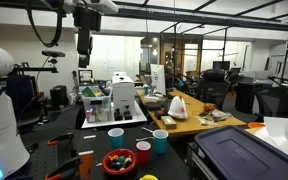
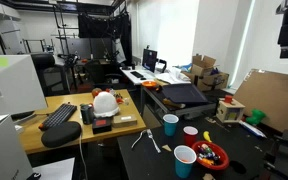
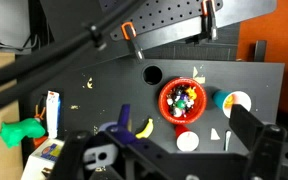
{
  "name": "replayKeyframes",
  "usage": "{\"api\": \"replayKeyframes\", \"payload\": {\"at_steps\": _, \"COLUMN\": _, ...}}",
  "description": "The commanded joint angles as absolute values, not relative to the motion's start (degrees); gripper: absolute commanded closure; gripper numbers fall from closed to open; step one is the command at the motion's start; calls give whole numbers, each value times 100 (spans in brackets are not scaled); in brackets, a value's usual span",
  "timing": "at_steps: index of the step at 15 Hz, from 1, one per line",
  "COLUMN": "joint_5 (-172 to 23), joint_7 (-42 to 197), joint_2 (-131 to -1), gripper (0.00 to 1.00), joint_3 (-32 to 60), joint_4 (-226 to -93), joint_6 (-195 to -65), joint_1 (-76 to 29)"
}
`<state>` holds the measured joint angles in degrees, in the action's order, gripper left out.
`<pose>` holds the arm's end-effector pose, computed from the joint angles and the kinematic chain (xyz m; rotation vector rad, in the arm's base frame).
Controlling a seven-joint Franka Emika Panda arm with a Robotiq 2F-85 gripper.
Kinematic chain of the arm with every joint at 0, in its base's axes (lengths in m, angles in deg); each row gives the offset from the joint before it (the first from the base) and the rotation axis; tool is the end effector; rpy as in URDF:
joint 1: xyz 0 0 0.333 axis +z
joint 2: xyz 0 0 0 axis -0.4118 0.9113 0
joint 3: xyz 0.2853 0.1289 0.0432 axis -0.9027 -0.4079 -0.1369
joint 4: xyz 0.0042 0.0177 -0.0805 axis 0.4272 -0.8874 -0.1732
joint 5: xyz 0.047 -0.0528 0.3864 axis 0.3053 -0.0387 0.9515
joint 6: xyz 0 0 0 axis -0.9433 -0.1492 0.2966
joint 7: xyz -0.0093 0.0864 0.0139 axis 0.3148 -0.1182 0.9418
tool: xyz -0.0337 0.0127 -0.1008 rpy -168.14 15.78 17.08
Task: Pick up the orange object and put it in the cup
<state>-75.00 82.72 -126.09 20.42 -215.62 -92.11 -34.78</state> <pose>0.2838 -0.1178 0.4784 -3.0222 0.4272 0.2035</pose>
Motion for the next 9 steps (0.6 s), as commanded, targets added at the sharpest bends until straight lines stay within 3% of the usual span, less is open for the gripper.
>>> {"api": "replayKeyframes", "payload": {"at_steps": 1, "joint_5": -7487, "joint_7": 8288, "joint_2": -12602, "gripper": 0, "joint_3": 2022, "joint_4": -21553, "joint_6": -9204, "joint_1": -3502}}
{"api": "replayKeyframes", "payload": {"at_steps": 9, "joint_5": -7504, "joint_7": 8240, "joint_2": -12556, "gripper": 0, "joint_3": 1998, "joint_4": -21539, "joint_6": -9209, "joint_1": -3512}}
